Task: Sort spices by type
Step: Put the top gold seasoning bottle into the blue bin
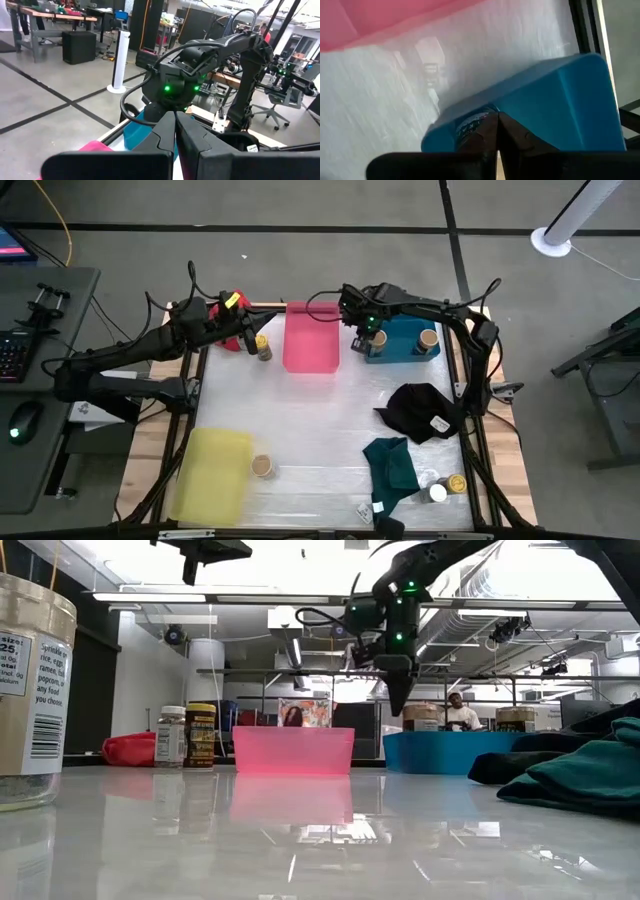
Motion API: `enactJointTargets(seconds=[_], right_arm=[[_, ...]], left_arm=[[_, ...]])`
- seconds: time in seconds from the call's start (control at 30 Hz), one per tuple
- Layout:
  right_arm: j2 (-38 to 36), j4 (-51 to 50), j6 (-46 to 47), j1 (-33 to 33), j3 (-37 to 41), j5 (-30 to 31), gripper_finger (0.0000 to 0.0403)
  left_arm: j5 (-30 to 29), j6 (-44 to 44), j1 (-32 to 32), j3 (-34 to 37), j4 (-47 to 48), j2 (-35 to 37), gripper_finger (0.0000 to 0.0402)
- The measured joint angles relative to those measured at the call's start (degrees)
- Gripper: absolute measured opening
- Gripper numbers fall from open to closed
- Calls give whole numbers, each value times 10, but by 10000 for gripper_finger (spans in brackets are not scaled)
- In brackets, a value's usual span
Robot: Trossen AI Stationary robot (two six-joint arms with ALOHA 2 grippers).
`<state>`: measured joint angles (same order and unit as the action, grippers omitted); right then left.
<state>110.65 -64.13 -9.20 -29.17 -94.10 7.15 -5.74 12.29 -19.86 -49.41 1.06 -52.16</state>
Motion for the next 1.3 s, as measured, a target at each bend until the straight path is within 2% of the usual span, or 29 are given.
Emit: enactJointTargets(seconds=[0.5, 0.87, 0.97, 1.3], right_arm=[[0, -166, -20, 0, 1, 66, 0], [0, -238, -12, -15, 1, 79, 0], [0, -245, -6, -24, 1, 93, 0], [0, -213, -18, -19, 1, 71, 0]], left_arm=[[0, -5, 0, 0, 4, 0, 0], [0, -5, 0, 0, 8, 0, 0], [0, -5, 0, 0, 8, 0, 0], [7, -27, 0, 0, 18, 0, 0]])
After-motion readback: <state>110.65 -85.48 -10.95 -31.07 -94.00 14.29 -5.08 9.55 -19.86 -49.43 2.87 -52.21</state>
